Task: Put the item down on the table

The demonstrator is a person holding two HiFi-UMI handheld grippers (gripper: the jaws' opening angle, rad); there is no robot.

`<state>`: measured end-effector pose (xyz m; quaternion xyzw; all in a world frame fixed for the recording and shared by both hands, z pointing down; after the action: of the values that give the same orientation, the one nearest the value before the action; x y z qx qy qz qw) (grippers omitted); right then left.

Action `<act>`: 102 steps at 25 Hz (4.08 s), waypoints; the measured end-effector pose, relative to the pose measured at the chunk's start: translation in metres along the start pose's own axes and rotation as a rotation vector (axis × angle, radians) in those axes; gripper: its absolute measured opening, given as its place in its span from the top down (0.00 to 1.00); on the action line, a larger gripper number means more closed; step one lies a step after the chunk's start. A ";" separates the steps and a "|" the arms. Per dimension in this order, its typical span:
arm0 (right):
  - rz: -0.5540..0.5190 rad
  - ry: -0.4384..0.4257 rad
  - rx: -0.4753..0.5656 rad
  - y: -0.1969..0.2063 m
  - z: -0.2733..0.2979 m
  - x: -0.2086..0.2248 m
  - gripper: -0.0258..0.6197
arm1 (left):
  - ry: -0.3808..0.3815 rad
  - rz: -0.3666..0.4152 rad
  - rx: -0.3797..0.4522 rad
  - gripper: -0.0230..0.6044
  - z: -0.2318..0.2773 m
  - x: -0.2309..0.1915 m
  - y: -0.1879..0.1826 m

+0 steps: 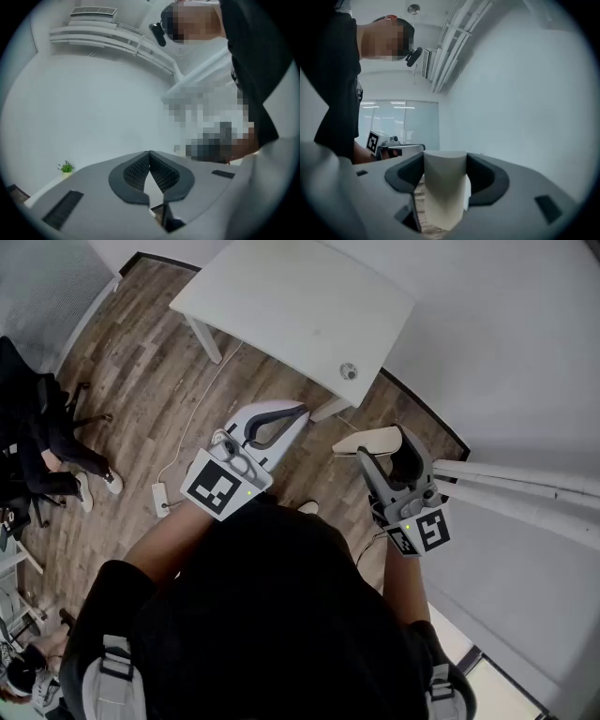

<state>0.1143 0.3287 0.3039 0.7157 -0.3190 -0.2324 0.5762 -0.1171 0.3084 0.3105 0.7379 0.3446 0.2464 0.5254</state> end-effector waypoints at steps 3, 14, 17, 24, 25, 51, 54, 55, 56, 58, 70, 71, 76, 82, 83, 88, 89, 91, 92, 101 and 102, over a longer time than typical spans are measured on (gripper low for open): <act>0.010 -0.011 0.010 -0.011 -0.023 -0.002 0.52 | -0.005 -0.003 0.007 0.97 0.008 0.028 -0.006; 0.013 -0.072 0.041 -0.032 -0.091 0.003 0.52 | -0.040 0.005 -0.012 0.97 0.028 0.114 -0.004; 0.014 -0.080 0.054 -0.034 -0.099 0.005 0.52 | -0.039 -0.005 -0.003 0.97 0.035 0.127 -0.005; 0.029 -0.097 0.067 -0.041 -0.122 0.016 0.52 | -0.043 0.013 -0.009 0.97 0.049 0.155 -0.002; 0.028 -0.103 0.068 -0.041 -0.125 0.017 0.52 | -0.045 0.015 -0.013 0.97 0.049 0.159 -0.001; 0.030 -0.104 0.057 -0.016 -0.025 0.056 0.52 | -0.074 0.012 -0.013 0.97 0.055 0.056 0.011; 0.027 -0.083 0.051 -0.009 0.000 0.061 0.52 | -0.056 0.014 -0.014 0.97 0.061 0.030 0.012; 0.027 -0.077 0.047 -0.007 0.008 0.062 0.52 | -0.052 0.012 -0.016 0.97 0.062 0.020 0.013; 0.028 -0.071 0.043 -0.004 0.017 0.063 0.52 | -0.047 0.007 -0.017 0.97 0.064 0.010 0.014; 0.028 -0.059 0.035 0.002 0.033 0.065 0.52 | -0.036 0.000 -0.014 0.97 0.066 -0.009 0.015; 0.028 0.014 0.015 0.022 0.105 0.058 0.52 | 0.017 -0.044 -0.019 0.97 0.059 -0.091 0.021; 0.029 0.020 0.016 0.023 0.107 0.058 0.52 | 0.020 -0.048 -0.022 0.97 0.059 -0.094 0.022; 0.046 0.034 0.016 0.031 0.119 0.062 0.52 | 0.021 -0.064 -0.036 0.97 0.061 -0.107 0.025; 0.055 0.029 0.013 0.037 0.127 0.088 0.52 | 0.017 -0.054 -0.038 0.97 0.080 -0.118 0.037; 0.055 0.027 0.013 0.037 0.129 0.093 0.52 | 0.017 -0.051 -0.037 0.97 0.084 -0.120 0.037; 0.052 0.007 0.019 0.034 0.140 0.121 0.52 | 0.006 -0.044 -0.056 0.97 0.108 -0.128 0.038; 0.050 0.003 0.022 0.034 0.142 0.126 0.52 | 0.004 -0.042 -0.055 0.97 0.113 -0.130 0.039; 0.051 -0.002 0.026 0.033 0.145 0.139 0.52 | 0.002 -0.037 -0.055 0.97 0.124 -0.134 0.042; 0.052 -0.003 0.028 0.033 0.146 0.145 0.52 | 0.001 -0.035 -0.057 0.97 0.129 -0.135 0.044; 0.075 -0.026 0.046 0.031 0.147 0.211 0.52 | -0.005 -0.010 -0.066 0.97 0.193 -0.135 0.061; 0.078 -0.031 0.047 0.031 0.147 0.217 0.52 | -0.006 -0.007 -0.067 0.97 0.199 -0.134 0.063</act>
<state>0.1551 0.0679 0.3078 0.7124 -0.3609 -0.2130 0.5630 -0.0428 0.0715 0.3045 0.7193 0.3372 0.2539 0.5518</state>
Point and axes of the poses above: the fingertips, and each gripper's own axes: z forward along the fingers, x to its right, y out of its underside, the point moved 8 cm from there along -z, backward along the fingers, and after that the axes turned 15 degrees about x, right-handed, at the moved point
